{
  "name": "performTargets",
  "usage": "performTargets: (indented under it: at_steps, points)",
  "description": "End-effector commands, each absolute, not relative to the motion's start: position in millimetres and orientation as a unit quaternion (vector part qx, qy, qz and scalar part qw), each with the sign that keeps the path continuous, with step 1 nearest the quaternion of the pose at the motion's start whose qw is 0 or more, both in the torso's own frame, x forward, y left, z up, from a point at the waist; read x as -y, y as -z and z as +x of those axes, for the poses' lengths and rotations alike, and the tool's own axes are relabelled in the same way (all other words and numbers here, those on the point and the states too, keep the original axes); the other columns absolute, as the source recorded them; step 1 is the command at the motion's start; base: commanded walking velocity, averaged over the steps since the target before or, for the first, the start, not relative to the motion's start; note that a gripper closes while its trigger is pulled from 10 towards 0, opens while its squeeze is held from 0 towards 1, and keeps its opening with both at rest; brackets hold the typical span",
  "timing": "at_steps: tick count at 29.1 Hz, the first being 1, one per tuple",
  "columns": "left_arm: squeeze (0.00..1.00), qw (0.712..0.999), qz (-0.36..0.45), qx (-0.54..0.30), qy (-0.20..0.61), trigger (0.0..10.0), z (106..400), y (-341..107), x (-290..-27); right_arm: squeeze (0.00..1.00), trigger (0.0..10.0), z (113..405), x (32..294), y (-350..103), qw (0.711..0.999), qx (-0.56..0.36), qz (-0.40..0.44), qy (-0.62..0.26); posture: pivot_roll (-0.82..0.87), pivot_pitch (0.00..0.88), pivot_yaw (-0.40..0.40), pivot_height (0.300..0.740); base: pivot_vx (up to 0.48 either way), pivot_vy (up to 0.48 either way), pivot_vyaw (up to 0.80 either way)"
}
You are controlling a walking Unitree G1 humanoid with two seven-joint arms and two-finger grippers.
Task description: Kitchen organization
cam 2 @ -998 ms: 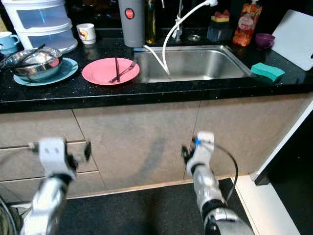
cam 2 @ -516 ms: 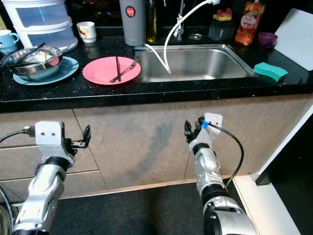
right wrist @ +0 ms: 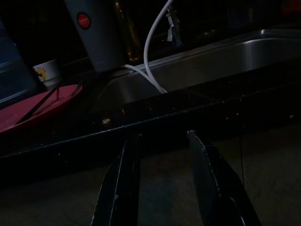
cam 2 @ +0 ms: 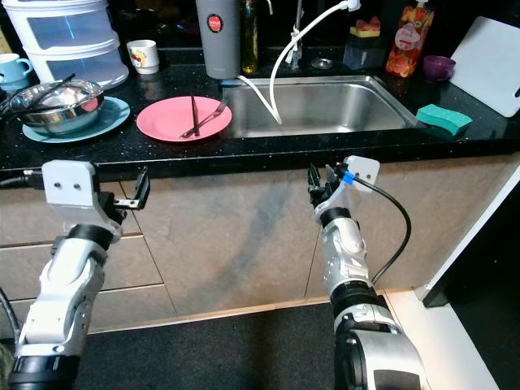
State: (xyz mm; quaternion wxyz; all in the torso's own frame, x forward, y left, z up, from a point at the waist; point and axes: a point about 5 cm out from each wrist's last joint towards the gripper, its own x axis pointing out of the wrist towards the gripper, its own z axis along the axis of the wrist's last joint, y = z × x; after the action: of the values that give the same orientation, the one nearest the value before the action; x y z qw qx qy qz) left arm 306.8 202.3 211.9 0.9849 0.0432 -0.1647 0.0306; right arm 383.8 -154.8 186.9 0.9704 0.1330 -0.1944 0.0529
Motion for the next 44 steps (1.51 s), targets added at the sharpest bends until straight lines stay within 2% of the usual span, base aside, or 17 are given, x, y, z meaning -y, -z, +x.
performTargets:
  at_steps: [1,16,44]
  points:
    - [0.00,0.982,0.049,0.175,-0.041,10.0,305.2,-217.7,-205.8,0.00,10.0,384.4,153.2,-184.4,0.972,0.185,0.139,-0.053,0.16,0.043,-0.004,0.740,0.304,0.000,0.00]
    - [0.00,0.975,0.053,0.213,-0.043,10.0,304.5,-244.9,-205.3,0.00,10.0,389.7,150.5,-215.9,0.957,0.235,0.157,-0.068,0.16,0.045,-0.004,0.740,0.395,0.000,0.00]
    - [0.00,0.970,0.069,0.231,-0.041,10.0,304.1,-262.7,-204.1,0.00,10.0,393.1,142.5,-223.8,0.952,0.235,0.170,-0.099,0.17,0.047,-0.007,0.740,0.389,0.000,0.00]
